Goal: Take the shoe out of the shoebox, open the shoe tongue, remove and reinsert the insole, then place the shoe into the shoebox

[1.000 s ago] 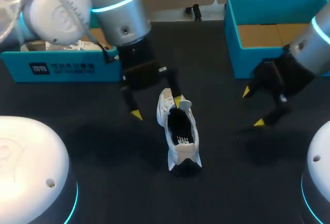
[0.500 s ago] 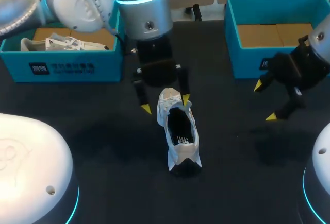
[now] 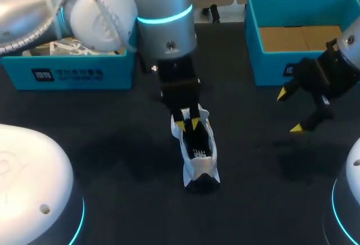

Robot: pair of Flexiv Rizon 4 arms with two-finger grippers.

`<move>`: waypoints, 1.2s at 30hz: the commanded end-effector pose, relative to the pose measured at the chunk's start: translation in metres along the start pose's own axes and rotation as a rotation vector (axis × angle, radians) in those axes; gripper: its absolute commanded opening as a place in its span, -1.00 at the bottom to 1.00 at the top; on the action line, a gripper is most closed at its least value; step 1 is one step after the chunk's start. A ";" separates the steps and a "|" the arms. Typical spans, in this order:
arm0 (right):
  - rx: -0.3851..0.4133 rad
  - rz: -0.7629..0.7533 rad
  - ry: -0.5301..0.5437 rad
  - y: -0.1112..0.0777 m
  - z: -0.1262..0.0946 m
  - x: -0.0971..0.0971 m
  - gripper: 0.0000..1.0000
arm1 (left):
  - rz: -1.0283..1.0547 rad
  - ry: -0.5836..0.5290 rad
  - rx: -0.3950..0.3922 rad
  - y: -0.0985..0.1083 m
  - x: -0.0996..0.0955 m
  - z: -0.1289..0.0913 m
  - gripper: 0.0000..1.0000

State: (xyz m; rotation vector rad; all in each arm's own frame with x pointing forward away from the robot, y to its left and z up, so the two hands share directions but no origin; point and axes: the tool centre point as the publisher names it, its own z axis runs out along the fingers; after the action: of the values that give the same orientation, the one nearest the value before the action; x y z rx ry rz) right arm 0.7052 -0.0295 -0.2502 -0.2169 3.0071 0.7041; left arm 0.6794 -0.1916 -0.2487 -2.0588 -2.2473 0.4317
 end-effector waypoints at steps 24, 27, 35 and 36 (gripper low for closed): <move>0.002 0.000 -0.002 0.000 0.000 0.001 1.00 | 0.035 0.045 -0.144 0.040 -0.013 0.093 -1.00; 0.002 0.000 -0.002 0.000 0.000 0.001 1.00 | 0.035 0.045 -0.150 0.044 -0.014 0.100 -1.00; 0.002 0.000 -0.002 0.000 0.000 0.001 1.00 | 0.041 0.064 -0.201 0.058 -0.018 0.120 -1.00; 0.002 0.000 -0.002 0.000 0.000 0.001 1.00 | 0.038 0.061 -0.198 0.059 -0.018 0.121 -1.00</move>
State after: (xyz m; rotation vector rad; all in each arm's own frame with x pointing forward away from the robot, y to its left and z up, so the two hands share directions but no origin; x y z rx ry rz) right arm 0.7047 -0.0301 -0.2504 -0.2178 3.0052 0.7066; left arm 0.7073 -0.2186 -0.3682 -2.1810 -2.3041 0.1496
